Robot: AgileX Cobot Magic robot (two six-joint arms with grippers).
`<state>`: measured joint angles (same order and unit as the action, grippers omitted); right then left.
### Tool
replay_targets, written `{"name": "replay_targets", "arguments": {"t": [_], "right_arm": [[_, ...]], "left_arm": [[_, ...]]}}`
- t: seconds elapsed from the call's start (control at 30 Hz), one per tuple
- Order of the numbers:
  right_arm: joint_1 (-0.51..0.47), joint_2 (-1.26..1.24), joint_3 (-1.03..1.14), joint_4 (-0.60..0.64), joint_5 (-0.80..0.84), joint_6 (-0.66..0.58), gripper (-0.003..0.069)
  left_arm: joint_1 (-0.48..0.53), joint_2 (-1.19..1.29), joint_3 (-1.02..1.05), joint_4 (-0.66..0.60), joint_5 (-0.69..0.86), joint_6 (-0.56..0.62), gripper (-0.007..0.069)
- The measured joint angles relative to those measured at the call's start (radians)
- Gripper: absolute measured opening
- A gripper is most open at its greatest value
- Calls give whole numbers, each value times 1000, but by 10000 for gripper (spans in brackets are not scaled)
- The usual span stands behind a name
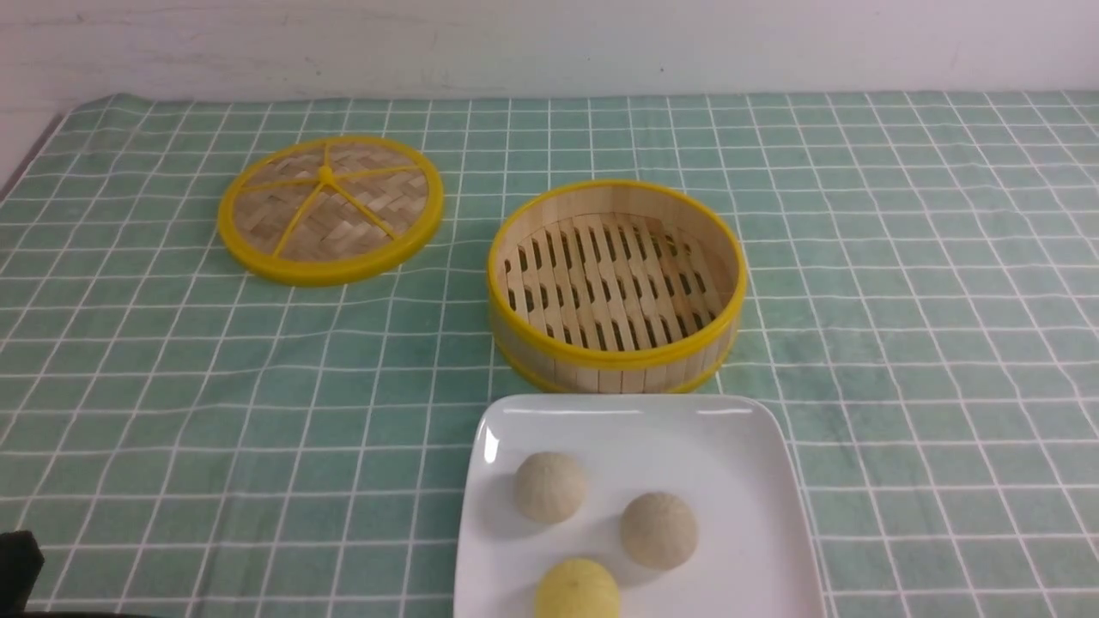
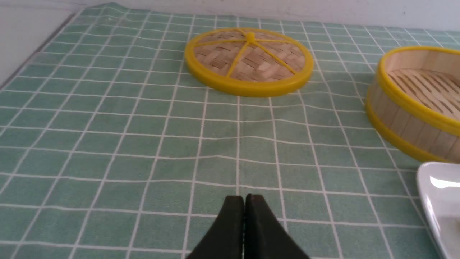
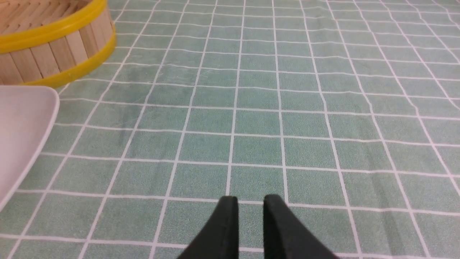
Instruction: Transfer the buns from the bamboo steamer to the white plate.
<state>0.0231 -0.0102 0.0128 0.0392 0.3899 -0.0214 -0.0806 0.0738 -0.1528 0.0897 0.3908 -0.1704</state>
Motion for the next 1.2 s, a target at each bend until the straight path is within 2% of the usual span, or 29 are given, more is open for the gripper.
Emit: {"name": "replay_targets", "arguments": {"t": [0.37, 1.2], "right_arm": [[0, 0, 0, 0, 0, 0, 147], [0, 0, 0, 0, 0, 0, 181]], "left_arm": [[35, -85, 178, 7, -33, -1, 48], [35, -85, 179, -1, -27, -1, 71]]}}
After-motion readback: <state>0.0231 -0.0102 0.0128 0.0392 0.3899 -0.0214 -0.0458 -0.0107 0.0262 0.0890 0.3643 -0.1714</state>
